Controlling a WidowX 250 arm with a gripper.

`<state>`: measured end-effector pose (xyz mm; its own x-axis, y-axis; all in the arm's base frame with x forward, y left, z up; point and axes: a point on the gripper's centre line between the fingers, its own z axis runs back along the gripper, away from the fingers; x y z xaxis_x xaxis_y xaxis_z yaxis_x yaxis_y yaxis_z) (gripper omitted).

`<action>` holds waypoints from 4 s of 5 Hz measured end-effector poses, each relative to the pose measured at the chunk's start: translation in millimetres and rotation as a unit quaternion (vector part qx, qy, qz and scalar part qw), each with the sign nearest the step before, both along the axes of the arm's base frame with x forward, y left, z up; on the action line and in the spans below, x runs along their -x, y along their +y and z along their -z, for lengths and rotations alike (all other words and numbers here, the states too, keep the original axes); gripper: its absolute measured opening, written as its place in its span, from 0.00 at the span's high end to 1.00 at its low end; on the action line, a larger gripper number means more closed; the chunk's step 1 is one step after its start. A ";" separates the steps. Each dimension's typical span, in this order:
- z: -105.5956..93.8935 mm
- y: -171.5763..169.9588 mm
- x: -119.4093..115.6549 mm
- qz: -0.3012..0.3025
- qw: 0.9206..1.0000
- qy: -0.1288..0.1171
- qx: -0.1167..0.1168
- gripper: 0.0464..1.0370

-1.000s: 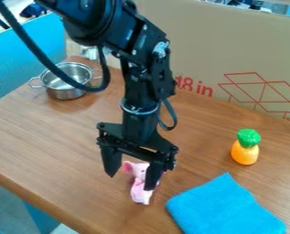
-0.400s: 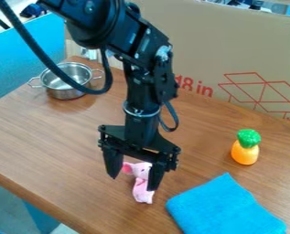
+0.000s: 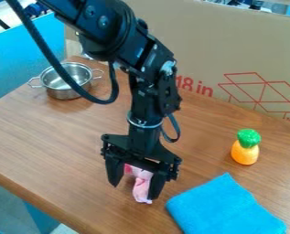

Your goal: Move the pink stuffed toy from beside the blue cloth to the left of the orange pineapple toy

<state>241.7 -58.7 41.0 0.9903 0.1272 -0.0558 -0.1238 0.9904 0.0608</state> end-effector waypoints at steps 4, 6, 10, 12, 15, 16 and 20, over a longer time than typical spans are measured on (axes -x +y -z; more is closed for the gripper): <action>10.4 -0.3 -3.0 -0.026 1.000 -0.015 -0.010 0.65; -12.3 7.6 -2.0 0.051 0.998 -0.035 -0.023 0.89; -49.7 -20.2 -138.6 0.257 0.963 -0.022 -0.073 0.90; -18.9 -30.9 -137.5 0.249 0.966 -0.004 -0.071 0.90; 5.7 -16.2 -136.6 0.232 0.972 0.009 -0.034 0.86; 4.0 -14.6 -140.1 0.246 0.969 0.006 -0.023 0.63; -57.9 15.5 -67.8 0.259 0.962 -0.084 0.027 0.03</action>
<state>309.5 -43.2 98.9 0.9153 -0.3852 0.1172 0.3845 0.9226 0.0296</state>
